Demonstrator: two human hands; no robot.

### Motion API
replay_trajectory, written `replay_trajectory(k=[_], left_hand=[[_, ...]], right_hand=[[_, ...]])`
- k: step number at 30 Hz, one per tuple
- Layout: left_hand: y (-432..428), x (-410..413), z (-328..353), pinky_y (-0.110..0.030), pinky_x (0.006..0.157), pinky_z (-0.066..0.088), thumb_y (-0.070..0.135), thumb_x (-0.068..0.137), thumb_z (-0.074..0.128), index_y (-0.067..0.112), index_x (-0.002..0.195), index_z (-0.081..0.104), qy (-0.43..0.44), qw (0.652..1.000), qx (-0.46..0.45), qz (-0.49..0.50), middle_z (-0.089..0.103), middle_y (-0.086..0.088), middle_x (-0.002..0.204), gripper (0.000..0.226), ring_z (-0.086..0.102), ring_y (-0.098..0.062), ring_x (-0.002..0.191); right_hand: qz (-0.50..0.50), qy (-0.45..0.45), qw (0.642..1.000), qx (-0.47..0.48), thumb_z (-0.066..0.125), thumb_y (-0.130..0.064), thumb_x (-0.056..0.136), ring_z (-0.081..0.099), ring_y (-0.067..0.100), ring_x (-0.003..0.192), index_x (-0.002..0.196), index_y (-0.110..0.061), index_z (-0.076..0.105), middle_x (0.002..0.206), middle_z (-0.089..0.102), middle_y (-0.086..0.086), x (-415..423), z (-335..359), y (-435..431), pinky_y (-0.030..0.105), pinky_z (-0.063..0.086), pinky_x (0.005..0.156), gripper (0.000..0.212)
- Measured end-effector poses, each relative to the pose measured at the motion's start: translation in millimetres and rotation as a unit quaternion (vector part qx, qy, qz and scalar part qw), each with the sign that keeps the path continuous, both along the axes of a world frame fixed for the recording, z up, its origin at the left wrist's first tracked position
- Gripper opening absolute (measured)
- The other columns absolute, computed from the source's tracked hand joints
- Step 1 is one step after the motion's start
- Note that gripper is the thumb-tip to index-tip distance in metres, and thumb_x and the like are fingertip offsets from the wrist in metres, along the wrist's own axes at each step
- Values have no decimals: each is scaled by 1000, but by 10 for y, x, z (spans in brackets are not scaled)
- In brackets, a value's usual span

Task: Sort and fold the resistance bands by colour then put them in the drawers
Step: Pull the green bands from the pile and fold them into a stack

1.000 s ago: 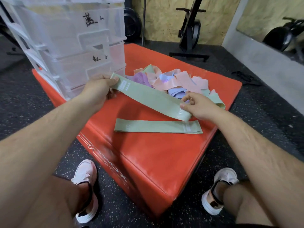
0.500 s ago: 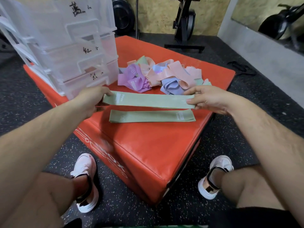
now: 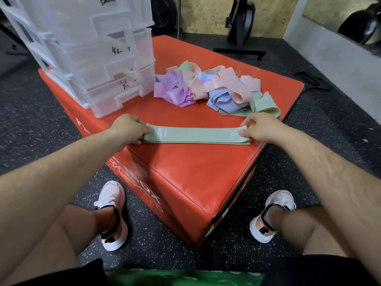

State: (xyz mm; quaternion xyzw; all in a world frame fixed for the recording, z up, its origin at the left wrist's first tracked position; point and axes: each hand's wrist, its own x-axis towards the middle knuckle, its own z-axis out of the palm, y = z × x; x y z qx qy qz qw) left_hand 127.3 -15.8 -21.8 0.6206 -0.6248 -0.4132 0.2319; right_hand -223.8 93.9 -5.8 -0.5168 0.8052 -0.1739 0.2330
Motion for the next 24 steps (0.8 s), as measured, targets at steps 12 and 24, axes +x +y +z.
replay_trajectory(k=[12,24], left_hand=[[58,-7,-115,-42,71,58,22,80,73,16,82,63,-39,993,-108,17,69,-8,80,13,63,-24,62],[135,-33,-244,-23,56,39,18,88,71,10,89,62,-69,985,-160,-13,62,-2,80,12,57,-20,73]], right_hand=[[-43,-24,999,-8,76,-24,83,69,26,70,104,-19,62,95,69,7,8,-23,50,43,62,77,25],[-29,-11,999,-44,78,-25,86,66,19,66,97,-25,71,93,69,1,-38,-112,159,38,59,71,13]])
